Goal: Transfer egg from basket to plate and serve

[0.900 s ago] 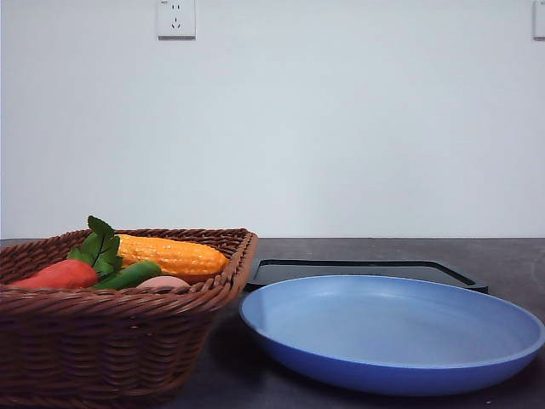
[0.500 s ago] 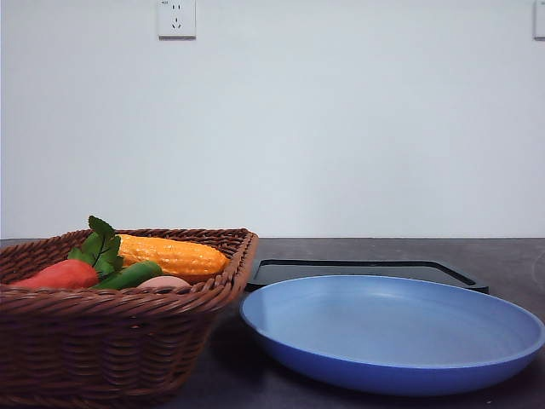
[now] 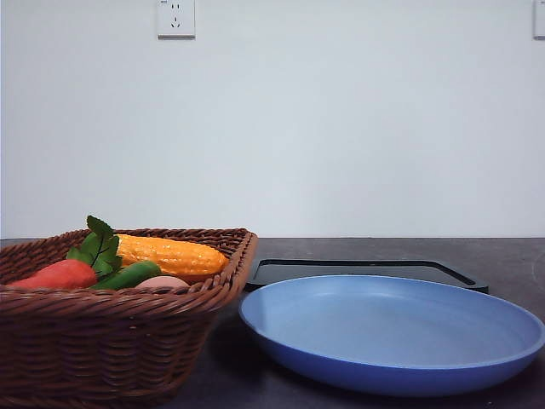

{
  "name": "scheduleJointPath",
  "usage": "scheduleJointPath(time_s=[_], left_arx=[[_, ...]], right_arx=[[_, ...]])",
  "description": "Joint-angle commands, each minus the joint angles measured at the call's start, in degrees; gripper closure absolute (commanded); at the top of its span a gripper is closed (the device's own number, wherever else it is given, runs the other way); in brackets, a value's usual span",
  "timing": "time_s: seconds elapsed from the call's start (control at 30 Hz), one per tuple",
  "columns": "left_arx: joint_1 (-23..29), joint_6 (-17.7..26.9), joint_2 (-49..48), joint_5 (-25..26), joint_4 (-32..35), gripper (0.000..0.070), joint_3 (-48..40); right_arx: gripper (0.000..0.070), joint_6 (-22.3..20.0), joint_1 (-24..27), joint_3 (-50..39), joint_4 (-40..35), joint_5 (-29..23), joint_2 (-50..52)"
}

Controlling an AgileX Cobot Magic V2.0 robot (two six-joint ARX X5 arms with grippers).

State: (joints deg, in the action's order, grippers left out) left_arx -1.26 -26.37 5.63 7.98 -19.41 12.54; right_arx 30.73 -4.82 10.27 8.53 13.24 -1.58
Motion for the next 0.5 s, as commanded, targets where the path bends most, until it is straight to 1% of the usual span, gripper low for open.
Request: scheduleJointPath(time_s=[0.0,0.17,0.3,0.4,0.47], left_arx=[[0.07,0.02,2.19,1.11,-0.88,0.07,3.13],[0.07,2.17,10.04,5.14,-5.35,0.07,10.44],[0.07,5.33,16.96,8.94,-9.22,0.07,15.61],[0.04,7.53,22.23,12.62,-11.15,0.07,19.18],[-0.07,8.33,25.67,15.98,-12.26,0.07,21.51]], right_arx=[[0.07,-2.58,0.02,2.55,2.91,-0.2,-1.31],[0.07,-3.4,0.02,9.82,11.48,0.16,-7.12],[0.07,-6.11,0.02,15.1,16.49,0.66,-12.8],[0.07,-7.83,0.02,18.76,19.23,2.73,-17.7],[0.07,-8.61,0.02,21.19,21.35,4.5,-21.31]])
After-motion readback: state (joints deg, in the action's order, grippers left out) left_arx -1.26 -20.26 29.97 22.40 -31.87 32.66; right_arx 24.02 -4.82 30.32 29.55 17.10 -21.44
